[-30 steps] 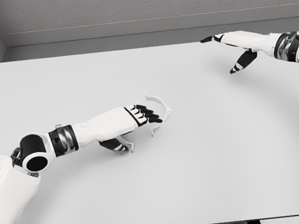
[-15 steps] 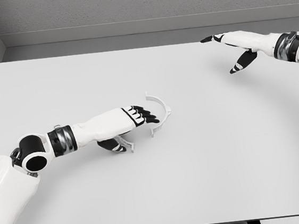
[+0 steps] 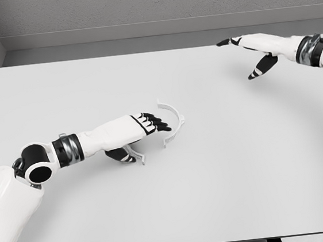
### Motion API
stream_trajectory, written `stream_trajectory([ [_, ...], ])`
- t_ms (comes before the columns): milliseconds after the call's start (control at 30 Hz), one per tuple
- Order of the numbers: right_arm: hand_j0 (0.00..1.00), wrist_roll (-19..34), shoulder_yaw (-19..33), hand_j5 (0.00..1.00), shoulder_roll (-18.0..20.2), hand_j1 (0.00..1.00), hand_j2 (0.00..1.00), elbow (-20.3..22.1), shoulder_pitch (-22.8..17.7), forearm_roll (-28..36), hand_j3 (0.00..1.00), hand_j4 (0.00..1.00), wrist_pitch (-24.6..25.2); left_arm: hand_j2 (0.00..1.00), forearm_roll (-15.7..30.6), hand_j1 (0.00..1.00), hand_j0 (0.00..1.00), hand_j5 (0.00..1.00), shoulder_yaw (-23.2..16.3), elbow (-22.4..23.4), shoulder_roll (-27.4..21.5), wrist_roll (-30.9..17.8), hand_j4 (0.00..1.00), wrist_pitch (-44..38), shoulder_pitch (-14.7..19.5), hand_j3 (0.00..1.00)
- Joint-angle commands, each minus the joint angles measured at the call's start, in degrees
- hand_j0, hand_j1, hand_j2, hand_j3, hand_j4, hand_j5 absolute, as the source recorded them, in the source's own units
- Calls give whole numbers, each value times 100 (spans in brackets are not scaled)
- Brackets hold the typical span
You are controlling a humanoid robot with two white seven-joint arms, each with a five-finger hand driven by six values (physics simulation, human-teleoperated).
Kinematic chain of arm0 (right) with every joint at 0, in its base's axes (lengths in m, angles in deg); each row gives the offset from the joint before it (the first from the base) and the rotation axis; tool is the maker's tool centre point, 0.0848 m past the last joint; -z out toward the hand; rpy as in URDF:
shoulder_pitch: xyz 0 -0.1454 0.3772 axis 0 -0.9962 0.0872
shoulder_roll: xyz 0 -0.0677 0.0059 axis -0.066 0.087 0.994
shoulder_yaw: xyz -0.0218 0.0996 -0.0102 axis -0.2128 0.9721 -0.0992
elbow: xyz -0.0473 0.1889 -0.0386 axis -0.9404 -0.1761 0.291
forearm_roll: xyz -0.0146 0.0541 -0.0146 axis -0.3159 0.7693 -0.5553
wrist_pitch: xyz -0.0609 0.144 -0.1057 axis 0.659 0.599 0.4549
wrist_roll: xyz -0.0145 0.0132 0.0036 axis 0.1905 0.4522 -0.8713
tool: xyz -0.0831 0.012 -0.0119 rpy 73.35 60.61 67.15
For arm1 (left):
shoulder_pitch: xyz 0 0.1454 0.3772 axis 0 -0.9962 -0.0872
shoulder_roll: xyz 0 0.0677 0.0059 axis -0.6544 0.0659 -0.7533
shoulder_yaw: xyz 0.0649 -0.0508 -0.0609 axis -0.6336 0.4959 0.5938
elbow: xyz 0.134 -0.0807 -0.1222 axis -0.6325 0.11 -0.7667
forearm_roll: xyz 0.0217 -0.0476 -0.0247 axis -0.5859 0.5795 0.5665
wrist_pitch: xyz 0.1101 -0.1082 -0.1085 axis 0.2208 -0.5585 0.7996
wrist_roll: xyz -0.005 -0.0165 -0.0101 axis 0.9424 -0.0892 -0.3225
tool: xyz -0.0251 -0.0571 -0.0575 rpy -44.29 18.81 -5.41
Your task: Assemble PVC drainage pipe clamps
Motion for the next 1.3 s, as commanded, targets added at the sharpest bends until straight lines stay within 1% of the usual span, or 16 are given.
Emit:
stream_trajectory([
  [0, 100, -3, 7, 100, 3, 100, 100, 3, 0, 41, 100, 100, 16, 100, 41, 100, 100, 100, -2, 34, 2, 3, 100, -15, 0, 100],
  [300, 100, -3, 7, 100, 3, 100, 100, 3, 0, 41, 100, 100, 16, 100, -118, 100, 100, 100, -19, 61, 186, 3, 100, -15, 0, 100],
  [367, 100, -3, 7, 100, 3, 100, 100, 3, 0, 41, 100, 100, 16, 100, -126, 100, 100, 100, -19, 78, 178, 3, 100, -15, 62, 100],
  [433, 100, -3, 7, 100, 3, 100, 100, 3, 0, 41, 100, 100, 16, 100, -126, 100, 100, 100, -28, 236, 186, 3, 100, -15, 149, 100],
  [500, 100, -3, 7, 100, 3, 100, 100, 3, 0, 41, 100, 100, 16, 100, -126, 100, 100, 100, -10, 289, 186, 3, 100, -15, 237, 100],
  [867, 100, -3, 7, 100, 3, 100, 100, 3, 0, 41, 100, 100, 16, 100, -126, 100, 100, 100, -2, 579, 186, 3, 100, -15, 474, 100],
  [1033, 100, -3, 7, 100, 3, 100, 100, 3, 0, 41, 100, 100, 16, 100, -126, 100, 100, 100, -10, 588, 266, 3, 100, -15, 527, 100],
  [1100, 100, -3, 7, 100, 3, 100, 100, 3, 0, 41, 100, 100, 16, 100, -135, 100, 100, 100, -54, 728, 380, 3, 100, -15, 606, 100],
  [1133, 100, -3, 7, 100, 3, 100, 100, 3, 0, 41, 100, 100, 16, 100, -214, 100, 100, 100, -46, 773, 397, 3, 100, -15, 624, 100],
  [1267, 100, -3, 7, 100, 3, 100, 100, 3, 0, 41, 100, 100, 16, 100, -241, 100, 100, 100, -46, 781, 459, 3, 100, -15, 659, 100],
])
